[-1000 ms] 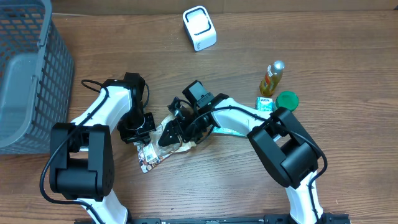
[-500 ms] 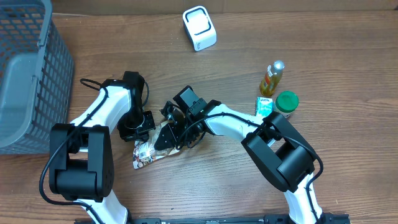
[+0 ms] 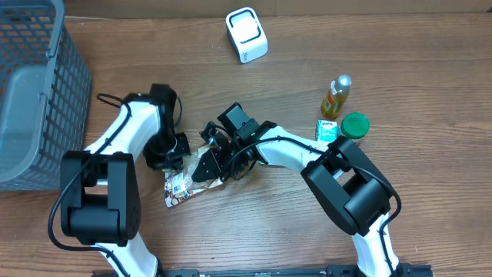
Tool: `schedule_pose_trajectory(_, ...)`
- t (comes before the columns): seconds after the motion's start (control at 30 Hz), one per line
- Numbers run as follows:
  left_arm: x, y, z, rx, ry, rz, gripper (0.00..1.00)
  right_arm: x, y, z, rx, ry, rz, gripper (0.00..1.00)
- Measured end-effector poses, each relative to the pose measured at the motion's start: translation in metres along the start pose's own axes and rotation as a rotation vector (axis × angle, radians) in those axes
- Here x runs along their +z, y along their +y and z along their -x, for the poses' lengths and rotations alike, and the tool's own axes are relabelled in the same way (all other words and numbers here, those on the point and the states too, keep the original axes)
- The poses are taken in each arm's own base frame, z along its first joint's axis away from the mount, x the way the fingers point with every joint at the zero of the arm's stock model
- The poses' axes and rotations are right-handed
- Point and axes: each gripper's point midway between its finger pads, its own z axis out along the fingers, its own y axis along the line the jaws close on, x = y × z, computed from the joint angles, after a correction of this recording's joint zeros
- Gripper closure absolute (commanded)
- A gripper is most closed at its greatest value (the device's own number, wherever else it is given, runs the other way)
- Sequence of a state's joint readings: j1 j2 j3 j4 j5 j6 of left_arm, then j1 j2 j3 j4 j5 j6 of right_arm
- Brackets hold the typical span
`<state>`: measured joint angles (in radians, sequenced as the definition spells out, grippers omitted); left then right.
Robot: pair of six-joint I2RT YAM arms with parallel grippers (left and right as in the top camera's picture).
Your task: Scan the item barcode
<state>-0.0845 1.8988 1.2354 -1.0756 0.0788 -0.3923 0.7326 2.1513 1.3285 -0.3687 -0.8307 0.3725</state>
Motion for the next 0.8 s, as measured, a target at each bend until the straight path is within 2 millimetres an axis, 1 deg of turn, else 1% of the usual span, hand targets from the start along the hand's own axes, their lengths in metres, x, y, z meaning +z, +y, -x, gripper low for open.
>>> schedule_pose_trajectory(0.03,-0.005,-0.001,0.005,-0.005,-0.009,-0.005,0.92,-0.001,0.0,0.001,-0.009,-0.003,0.002,0.88)
schedule_pose_trajectory(0.1,-0.021,-0.002,0.017,-0.019,-0.033,-0.021,0.91,-0.003,0.001,0.002,-0.033,-0.007,0.006,0.96)
schedule_pose_trajectory(0.2,-0.057,-0.005,0.039,-0.04,-0.095,-0.055,0.88,-0.009,0.008,0.005,-0.082,-0.022,0.009,0.96)
schedule_pose_trajectory(0.3,-0.096,-0.004,0.064,-0.061,-0.188,-0.098,0.8,-0.019,0.019,0.01,-0.151,-0.052,-0.002,0.96)
schedule_pose_trajectory(0.33,-0.108,-0.003,0.071,-0.071,-0.218,-0.111,0.75,-0.024,0.023,0.012,-0.176,-0.067,-0.012,0.96)
schedule_pose_trajectory(0.4,-0.126,0.001,0.082,-0.087,-0.267,-0.129,0.5,-0.033,0.03,0.018,-0.227,-0.098,-0.028,0.96)
schedule_pose_trajectory(0.43,-0.133,0.003,0.087,-0.098,-0.289,-0.137,0.44,-0.037,0.034,0.02,-0.25,-0.113,-0.036,0.96)
schedule_pose_trajectory(0.47,-0.139,0.005,0.092,-0.102,-0.308,-0.143,0.32,-0.042,0.038,0.023,-0.276,-0.131,-0.046,0.96)
schedule_pose_trajectory(0.53,-0.146,0.011,0.1,-0.122,-0.339,-0.154,0.02,-0.053,0.048,0.028,-0.324,-0.167,-0.066,0.96)
schedule_pose_trajectory(0.57,-0.147,0.014,0.102,-0.126,-0.346,-0.155,0.0,-0.058,0.052,0.03,-0.346,-0.183,-0.072,0.96)
schedule_pose_trajectory(0.67,-0.148,0.024,0.105,-0.148,-0.353,-0.136,0.0,-0.068,0.063,0.033,-0.407,-0.214,-0.084,0.96)
schedule_pose_trajectory(0.8,-0.148,0.029,0.106,-0.155,-0.363,-0.105,0.0,-0.073,0.065,0.039,-0.46,-0.236,-0.115,0.96)
